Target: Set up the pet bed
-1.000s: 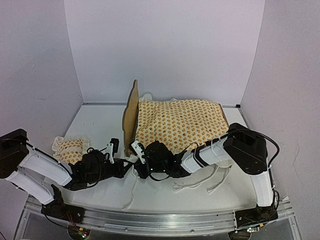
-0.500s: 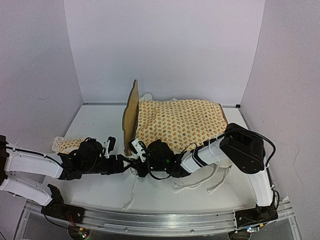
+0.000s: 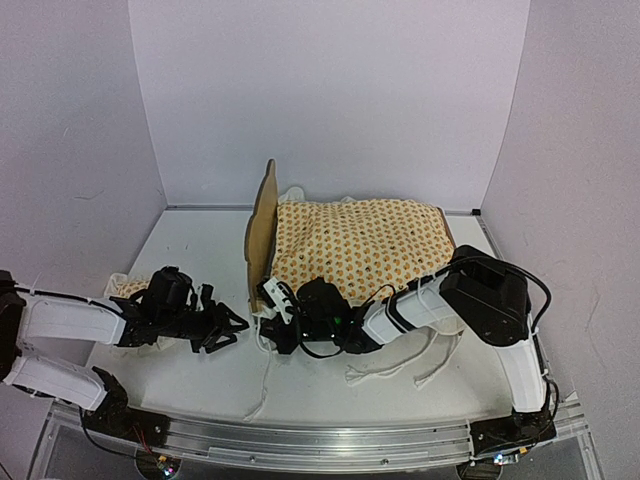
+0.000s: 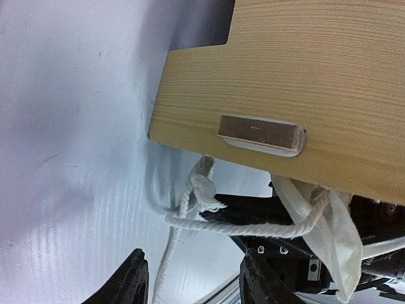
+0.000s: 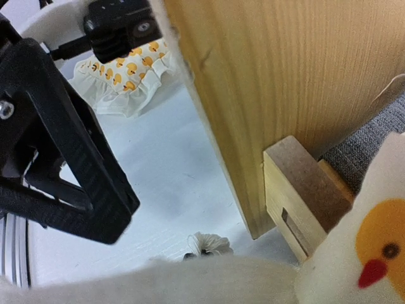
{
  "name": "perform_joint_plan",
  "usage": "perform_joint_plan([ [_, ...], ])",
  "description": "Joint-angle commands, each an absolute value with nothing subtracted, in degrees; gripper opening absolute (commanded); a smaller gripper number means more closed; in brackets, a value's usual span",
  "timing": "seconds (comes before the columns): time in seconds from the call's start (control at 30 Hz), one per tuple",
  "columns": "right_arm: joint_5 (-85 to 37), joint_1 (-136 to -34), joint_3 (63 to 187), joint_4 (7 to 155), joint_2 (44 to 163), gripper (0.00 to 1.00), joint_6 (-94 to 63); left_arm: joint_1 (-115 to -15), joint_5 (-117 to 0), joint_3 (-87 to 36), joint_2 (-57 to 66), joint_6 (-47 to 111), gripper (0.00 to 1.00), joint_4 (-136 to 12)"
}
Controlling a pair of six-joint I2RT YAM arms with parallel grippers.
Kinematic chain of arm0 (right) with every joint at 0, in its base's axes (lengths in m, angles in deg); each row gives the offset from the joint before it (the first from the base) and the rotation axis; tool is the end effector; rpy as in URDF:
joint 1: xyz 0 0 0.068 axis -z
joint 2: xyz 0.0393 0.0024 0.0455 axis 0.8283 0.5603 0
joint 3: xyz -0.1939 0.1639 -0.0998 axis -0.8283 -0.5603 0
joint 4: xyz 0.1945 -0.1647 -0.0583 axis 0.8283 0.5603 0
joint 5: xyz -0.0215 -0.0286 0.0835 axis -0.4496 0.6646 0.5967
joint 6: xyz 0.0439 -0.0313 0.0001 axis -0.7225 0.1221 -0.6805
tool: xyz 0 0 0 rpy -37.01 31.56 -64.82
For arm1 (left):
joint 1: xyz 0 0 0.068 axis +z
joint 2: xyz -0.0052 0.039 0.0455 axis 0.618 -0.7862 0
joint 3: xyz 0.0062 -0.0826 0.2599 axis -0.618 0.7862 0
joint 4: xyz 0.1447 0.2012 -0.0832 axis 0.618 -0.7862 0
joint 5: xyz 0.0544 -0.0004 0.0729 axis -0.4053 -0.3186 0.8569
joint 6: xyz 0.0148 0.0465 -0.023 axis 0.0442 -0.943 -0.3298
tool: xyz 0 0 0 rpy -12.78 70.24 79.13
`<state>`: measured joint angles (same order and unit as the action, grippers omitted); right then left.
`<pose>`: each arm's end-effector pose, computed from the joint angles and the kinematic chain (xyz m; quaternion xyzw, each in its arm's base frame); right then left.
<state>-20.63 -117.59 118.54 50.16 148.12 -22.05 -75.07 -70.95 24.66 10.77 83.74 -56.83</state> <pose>0.2107 0.4056 0.1071 -0.3953 0.7493 0.3855 0.3656 0.1683 -0.1421 0.1537 -0.1302 0.8841 -0.4254 0.1428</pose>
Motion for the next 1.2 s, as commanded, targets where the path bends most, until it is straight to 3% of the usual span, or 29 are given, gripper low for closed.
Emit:
perform_joint_plan([
  [0.0, -17.77, -117.36, 120.10, 48.35, 147.50, 0.00, -21.35, -74.82, -77.11, 20.39, 5.33, 90.38, 0.50, -45.56],
  [0.17, -17.18, -117.36, 120.08, 48.44, 146.93, 0.00, -21.55, -74.82, -75.58, 22.24, 0.04, 96.21, 0.38, -36.90],
  [0.47, -16.18, -117.43, 120.43, 48.44, 146.99, 0.00, -22.04, -74.82, -74.06, 22.65, -4.40, 100.12, 0.36, -33.02],
  [0.63, -17.10, -117.44, 120.21, 48.52, 146.64, 0.00, -22.51, -74.82, -74.40, 24.27, -4.61, 102.25, 0.19, -29.74],
  [0.73, -21.00, -117.55, 119.34, 50.51, 145.13, 0.00, -23.63, -74.82, -73.33, 25.50, -2.92, 101.41, 0.01, -28.99],
  [0.77, -22.64, -117.58, 119.10, 52.66, 144.21, 0.00, -24.30, -74.82, -72.75, 26.08, -2.32, 101.28, 0.00, -29.05],
  [0.9, -26.61, -118.98, 117.99, 65.65, 139.89, 0.12, -28.04, -74.87, -71.85, 27.56, -1.11, 100.55, 0.00, -28.78],
  [1.17, -31.41, -123.30, 124.23, 95.57, 136.16, 0.50, -41.45, -74.73, -69.84, 30.18, 4.13, 100.23, 0.00, -28.29],
])
